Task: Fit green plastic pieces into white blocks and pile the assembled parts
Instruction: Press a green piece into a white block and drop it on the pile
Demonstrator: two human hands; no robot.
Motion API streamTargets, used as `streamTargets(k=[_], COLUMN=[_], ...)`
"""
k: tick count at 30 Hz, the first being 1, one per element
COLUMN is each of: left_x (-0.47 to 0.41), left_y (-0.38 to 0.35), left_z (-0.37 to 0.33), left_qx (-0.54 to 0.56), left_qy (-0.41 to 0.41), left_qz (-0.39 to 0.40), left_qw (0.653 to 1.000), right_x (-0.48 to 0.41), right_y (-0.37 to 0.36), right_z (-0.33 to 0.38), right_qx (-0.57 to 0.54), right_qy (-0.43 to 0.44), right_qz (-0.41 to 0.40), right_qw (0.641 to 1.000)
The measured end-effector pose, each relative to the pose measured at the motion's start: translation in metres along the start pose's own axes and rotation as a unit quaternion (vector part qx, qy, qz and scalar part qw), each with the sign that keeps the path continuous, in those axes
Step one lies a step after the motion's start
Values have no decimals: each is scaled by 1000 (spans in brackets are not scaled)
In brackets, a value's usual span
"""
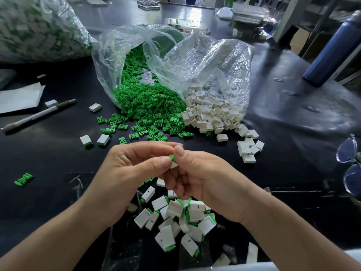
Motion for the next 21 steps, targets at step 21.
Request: streamTargets(k=[21], left_x=[-1], left_y=[5], left_z=[16], left_qx=[20], left_qy=[33], left_qz=[-56], left_qw=[998], right_x=[0], right_y=[6], right_z=[3], right_qx=[139], right_qy=[86], right_qz=[-94], right_qw=[982])
Point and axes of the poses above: each hand's wrist, its own x-axis away from the middle knuckle, its own y-axis out of the back of the hand, z = x × y, the point moved 9 cm from there along -x, towards the middle knuckle, and after that the axes turned 8 degrees about -z, right-handed, at the moved point
